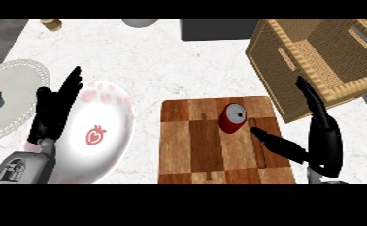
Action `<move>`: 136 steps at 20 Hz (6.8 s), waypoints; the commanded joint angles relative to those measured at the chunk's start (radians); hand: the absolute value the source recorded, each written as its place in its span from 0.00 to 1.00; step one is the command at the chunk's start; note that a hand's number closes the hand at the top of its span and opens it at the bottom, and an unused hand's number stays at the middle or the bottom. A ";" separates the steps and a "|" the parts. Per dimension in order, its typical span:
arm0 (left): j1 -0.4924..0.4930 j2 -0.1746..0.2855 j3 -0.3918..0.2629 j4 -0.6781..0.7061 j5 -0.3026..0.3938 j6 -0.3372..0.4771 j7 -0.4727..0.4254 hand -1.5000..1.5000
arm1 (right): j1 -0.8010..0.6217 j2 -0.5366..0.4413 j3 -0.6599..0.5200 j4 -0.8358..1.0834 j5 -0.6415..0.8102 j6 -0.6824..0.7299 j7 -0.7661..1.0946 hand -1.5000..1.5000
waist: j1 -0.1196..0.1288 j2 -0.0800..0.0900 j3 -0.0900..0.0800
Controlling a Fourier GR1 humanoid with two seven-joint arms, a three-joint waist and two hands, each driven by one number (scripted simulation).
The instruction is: Pick the can from the cutting board and place it in the basket
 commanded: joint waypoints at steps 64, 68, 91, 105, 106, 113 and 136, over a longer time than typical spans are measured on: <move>-0.047 -0.216 0.117 -0.023 -0.225 -0.117 0.060 0.50 | 0.035 0.108 0.084 -0.129 0.584 0.446 0.699 0.00 | 0.045 0.007 0.008; -0.016 -0.211 0.112 -0.088 -0.240 -0.129 0.087 0.50 | -0.117 0.133 0.012 0.035 0.560 0.469 0.698 0.00 | 0.050 0.008 0.008; -0.036 -0.186 0.212 0.008 -0.194 -0.215 0.017 0.50 | -0.118 0.169 0.126 0.105 0.827 0.357 0.646 1.00 | 0.046 0.008 0.008; -0.021 -0.225 0.183 0.056 -0.244 -0.172 -0.050 0.50 | -0.508 0.233 0.317 0.466 1.146 0.608 0.787 1.00 | 0.055 0.010 0.008; -0.089 -0.216 0.183 0.015 -0.232 -0.182 0.057 0.50 | -0.456 0.233 0.304 0.395 1.090 0.572 0.777 1.00 | 0.050 0.008 0.008; -0.053 -0.221 0.183 0.027 -0.247 -0.164 -0.001 0.50 | -0.448 0.236 0.231 0.008 0.767 0.657 0.893 1.00 | 0.035 0.002 0.008; -0.056 -0.189 0.211 0.052 -0.224 -0.208 -0.028 0.50 | -1.074 0.029 -0.268 -0.118 0.473 0.874 1.370 1.00 | 0.051 0.010 0.007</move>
